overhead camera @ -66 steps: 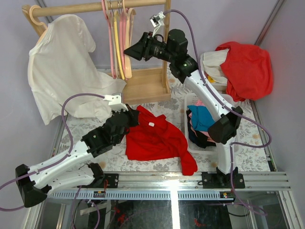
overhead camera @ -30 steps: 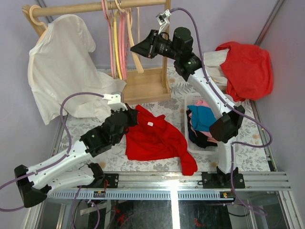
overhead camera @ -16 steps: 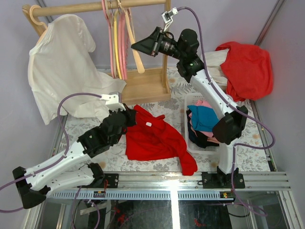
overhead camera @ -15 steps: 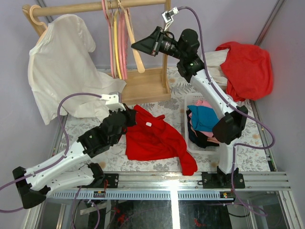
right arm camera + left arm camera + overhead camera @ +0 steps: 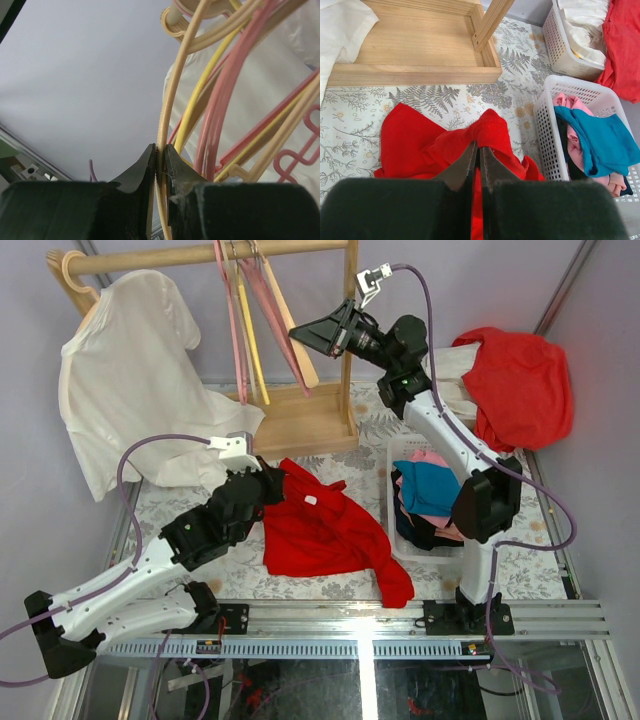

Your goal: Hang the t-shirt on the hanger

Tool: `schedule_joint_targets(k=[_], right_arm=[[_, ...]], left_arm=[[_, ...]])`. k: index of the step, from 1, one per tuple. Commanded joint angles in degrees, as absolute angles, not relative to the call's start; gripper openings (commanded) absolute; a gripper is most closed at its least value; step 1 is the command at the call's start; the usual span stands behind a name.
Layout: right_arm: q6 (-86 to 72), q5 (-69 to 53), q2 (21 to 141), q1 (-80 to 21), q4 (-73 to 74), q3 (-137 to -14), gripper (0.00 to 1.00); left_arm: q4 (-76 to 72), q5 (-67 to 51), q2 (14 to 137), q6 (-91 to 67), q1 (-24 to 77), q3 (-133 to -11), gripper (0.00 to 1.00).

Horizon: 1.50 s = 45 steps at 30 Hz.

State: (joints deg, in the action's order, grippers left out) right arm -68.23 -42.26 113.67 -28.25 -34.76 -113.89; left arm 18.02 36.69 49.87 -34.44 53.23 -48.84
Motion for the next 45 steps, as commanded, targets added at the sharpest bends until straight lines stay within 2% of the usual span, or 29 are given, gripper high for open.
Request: schedule_joint_targets(k=[1, 7, 13, 29, 30, 33, 37, 42, 45], right_arm=[[-67.2, -36.8, 106.8, -27.3, -42.4, -108.0, 0.0], [-68.3, -36.1, 104.6, -26.9, -47.1, -102.3, 0.0], [-70.4, -36.5, 106.2, -25.6, -48.2, -104.8, 0.0], [-73.9, -35.9, 106.1, -23.8, -52.8, -97.9, 0.0], [-74.3, -36.2, 106.5, -23.8, -52.7, -98.3, 0.02], [-74.5, -36.9, 107.2, -23.8, -52.1, -98.9, 0.21], [-72.4, -37.1, 106.6, -23.8, -48.6, -99.8, 0.35], [-67.4, -37.8, 106.7, -23.8, -37.1, -104.4, 0.54], [-60.5, -36.4, 106.1, -23.8, -26.4, -107.2, 0.61]], left_arm=[[17.1, 38.6, 49.3, -34.1, 53.4, -50.2, 0.0], [17.0, 38.1, 49.3, -34.2, 53.4, -50.3, 0.0], [17.1, 38.2, 49.6, -33.8, 53.4, -50.6, 0.0], [17.1, 38.0, 49.7, -34.1, 53.4, -50.3, 0.0], [17.0, 37.9, 49.7, -34.2, 53.4, -50.2, 0.0], [16.9, 38.0, 49.7, -34.3, 53.4, -50.0, 0.0], [17.0, 38.1, 49.6, -34.2, 53.4, -50.0, 0.0], [17.0, 38.1, 49.1, -34.3, 53.4, -49.8, 0.0], [17.0, 38.1, 48.5, -34.2, 53.4, -49.6, 0.0]])
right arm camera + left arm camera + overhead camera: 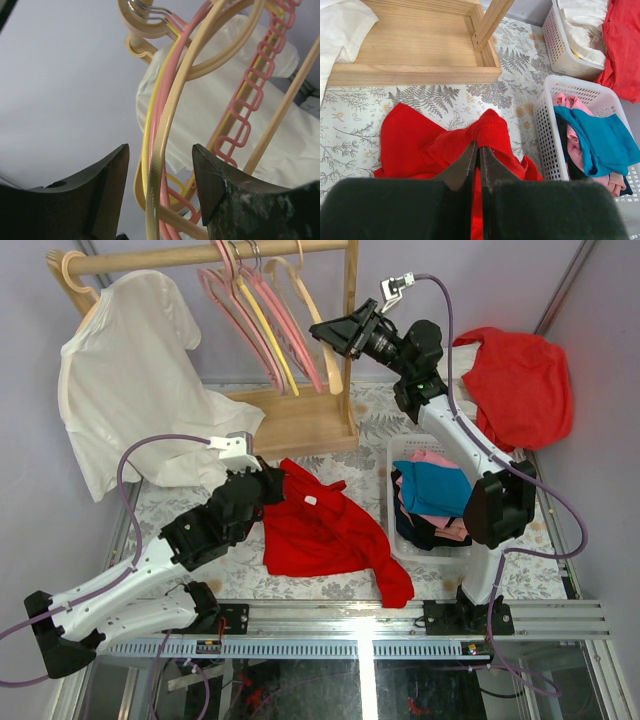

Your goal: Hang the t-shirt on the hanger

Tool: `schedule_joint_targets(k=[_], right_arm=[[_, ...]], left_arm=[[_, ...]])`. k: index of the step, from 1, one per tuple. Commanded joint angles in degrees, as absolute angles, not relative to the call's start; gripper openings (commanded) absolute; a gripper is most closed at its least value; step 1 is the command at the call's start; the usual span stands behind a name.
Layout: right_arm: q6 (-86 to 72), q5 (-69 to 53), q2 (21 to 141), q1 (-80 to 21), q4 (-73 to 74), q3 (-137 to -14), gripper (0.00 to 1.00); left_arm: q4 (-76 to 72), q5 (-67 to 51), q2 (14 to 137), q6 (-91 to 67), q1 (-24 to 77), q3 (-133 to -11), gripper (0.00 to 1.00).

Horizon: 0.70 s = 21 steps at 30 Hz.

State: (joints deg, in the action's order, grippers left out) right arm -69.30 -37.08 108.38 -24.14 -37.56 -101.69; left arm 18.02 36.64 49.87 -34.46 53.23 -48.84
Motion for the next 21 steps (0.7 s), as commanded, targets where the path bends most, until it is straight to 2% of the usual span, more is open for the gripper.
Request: schedule_joint_targets(k=[1, 8, 17, 21], right_arm=[[-58.4, -35.9, 106.1, -23.8, -23.0, -108.5, 0.62], [-47.1, -33.2, 109.8, -23.8, -2.6, -121.2, 0.64], [-41.3, -31.1, 119.3, -24.3, 11.0, -140.0, 0.64], [-39.5, -29.8, 121.2, -24.6, 12.6, -141.8, 0.64]], left_arm=[[17.0, 38.3, 48.3, -34.2, 53.4, -49.5, 0.0], [17.2, 38.4, 47.9, -34.0, 53.4, -49.5, 0.0], [17.6, 38.8, 47.5, -33.7, 53.4, -49.9, 0.0], [17.8, 39.0, 47.0, -33.7, 53.4, -49.9, 0.0]])
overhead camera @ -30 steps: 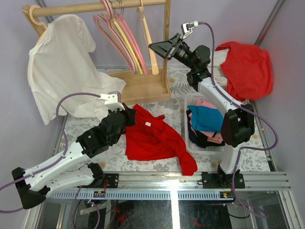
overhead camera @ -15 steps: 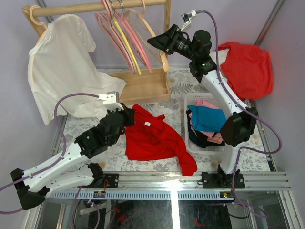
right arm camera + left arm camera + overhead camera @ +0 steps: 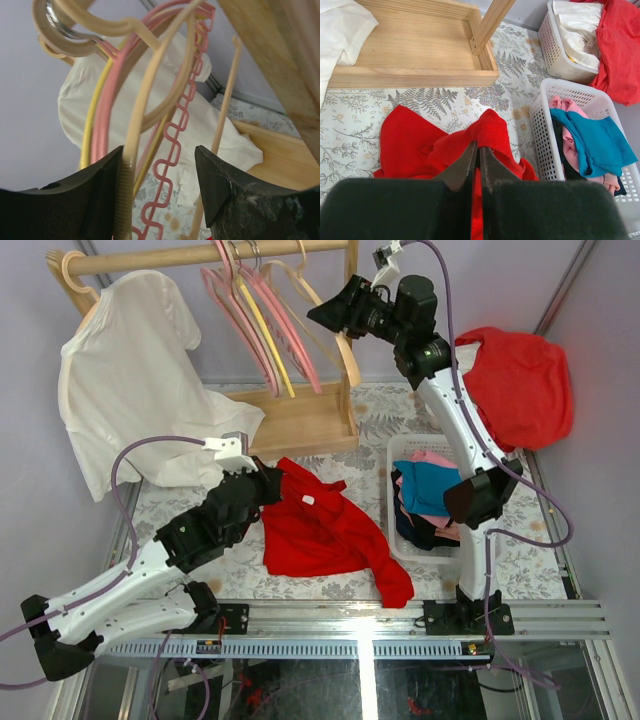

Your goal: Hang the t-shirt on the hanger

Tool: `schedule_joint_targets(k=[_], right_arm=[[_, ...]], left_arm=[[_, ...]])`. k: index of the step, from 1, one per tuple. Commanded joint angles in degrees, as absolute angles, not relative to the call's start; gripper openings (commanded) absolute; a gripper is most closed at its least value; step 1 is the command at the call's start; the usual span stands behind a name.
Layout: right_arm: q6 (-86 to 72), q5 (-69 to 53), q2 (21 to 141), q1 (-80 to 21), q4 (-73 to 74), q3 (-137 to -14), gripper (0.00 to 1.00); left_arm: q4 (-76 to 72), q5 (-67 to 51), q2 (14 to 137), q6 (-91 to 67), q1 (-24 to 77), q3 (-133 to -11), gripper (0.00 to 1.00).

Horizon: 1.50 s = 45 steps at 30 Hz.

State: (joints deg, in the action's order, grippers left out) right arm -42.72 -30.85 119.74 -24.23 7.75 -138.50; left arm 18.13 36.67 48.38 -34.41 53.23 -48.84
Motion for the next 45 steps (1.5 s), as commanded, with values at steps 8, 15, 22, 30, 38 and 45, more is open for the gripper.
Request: schedule_joint_targets(k=[8, 15, 22, 30, 38, 45], right_arm=[[-35.7, -27.0, 120.6, -25.8, 13.0, -139.2, 0.48], [-36.1, -27.9, 120.6, -25.8, 10.7, -139.0, 0.19], [-37.1, -30.6, 119.0, -25.8, 6.2, -137.3, 0.0], [-37.3, -35.0, 111.5, -25.8, -4.1, -129.0, 0.0], [-38.7, -36.9, 108.0, -25.8, -8.8, -126.8, 0.0], [-39.2, -36.7, 101.0, -25.7, -11.7, -118.4, 0.0]], left_arm=[[17.5, 39.3, 47.1, -33.3, 53.4, -49.7, 0.0], [17.7, 39.7, 47.5, -32.4, 53.4, -50.3, 0.0], [17.8, 39.8, 46.9, -32.6, 53.4, -49.7, 0.0], [17.8, 39.8, 47.0, -32.7, 53.4, -49.6, 0.0], [18.3, 39.7, 47.1, -32.9, 53.4, -50.2, 0.0], [18.8, 39.6, 47.2, -33.2, 53.4, -50.0, 0.0]])
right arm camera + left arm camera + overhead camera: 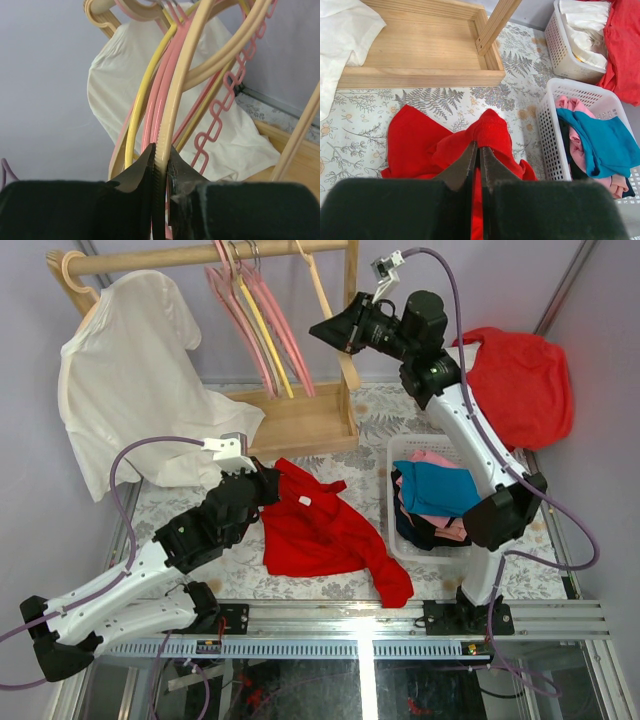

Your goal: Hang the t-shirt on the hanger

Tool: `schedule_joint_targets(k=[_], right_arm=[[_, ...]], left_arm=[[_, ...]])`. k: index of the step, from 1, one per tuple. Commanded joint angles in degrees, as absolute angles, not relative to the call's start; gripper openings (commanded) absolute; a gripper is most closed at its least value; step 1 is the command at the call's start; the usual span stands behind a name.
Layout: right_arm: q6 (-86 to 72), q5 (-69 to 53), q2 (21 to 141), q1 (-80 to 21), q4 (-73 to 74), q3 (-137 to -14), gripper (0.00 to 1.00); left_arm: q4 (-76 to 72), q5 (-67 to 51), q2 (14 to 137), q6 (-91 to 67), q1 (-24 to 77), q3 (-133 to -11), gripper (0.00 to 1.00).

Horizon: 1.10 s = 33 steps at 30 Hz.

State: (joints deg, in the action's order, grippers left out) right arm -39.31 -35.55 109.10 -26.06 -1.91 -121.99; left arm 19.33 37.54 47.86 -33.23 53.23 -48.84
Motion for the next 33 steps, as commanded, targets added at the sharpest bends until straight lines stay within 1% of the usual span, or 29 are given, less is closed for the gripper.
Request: schedule_joint_targets(k=[1, 8, 12, 17, 20, 24, 28, 33], right_arm=[[-39.1, -36.7, 99.9, -25.7, -12.0, -117.0, 0.0], [-43.7, -40.0, 95.6, -24.3, -13.4, -109.2, 0.0], [-42.3, -41.3, 88.5, -24.0, -12.2, -101.8, 0.0], [-39.7, -41.1, 76.2, -22.1, -9.9, -87.7, 0.0], [-38.7, -41.3, 69.9, -21.1, -7.9, -81.9, 0.0], [-34.6, -41.4, 61.5, -20.9, 0.5, -77.9, 0.0], [-30.1, -41.9, 51.2, -20.9, 12.9, -75.3, 0.0], [-28.9, -46.3, 39.6, -20.9, 28.7, -71.5, 0.0]], left_arm=[[18.8, 39.6, 47.5, -33.1, 53.4, -50.0, 0.0], [18.0, 39.4, 48.3, -32.6, 53.4, -50.0, 0.0], [18.2, 39.0, 49.3, -32.3, 53.4, -50.9, 0.0], [17.5, 38.9, 49.7, -32.3, 53.4, -50.5, 0.0], [17.6, 38.9, 50.6, -32.3, 53.4, -50.9, 0.0], [17.5, 38.8, 51.6, -32.3, 53.4, -51.6, 0.0], [17.6, 39.1, 53.0, -31.9, 53.4, -52.3, 0.0], [16.3, 40.0, 55.3, -30.2, 53.4, -52.8, 0.0]])
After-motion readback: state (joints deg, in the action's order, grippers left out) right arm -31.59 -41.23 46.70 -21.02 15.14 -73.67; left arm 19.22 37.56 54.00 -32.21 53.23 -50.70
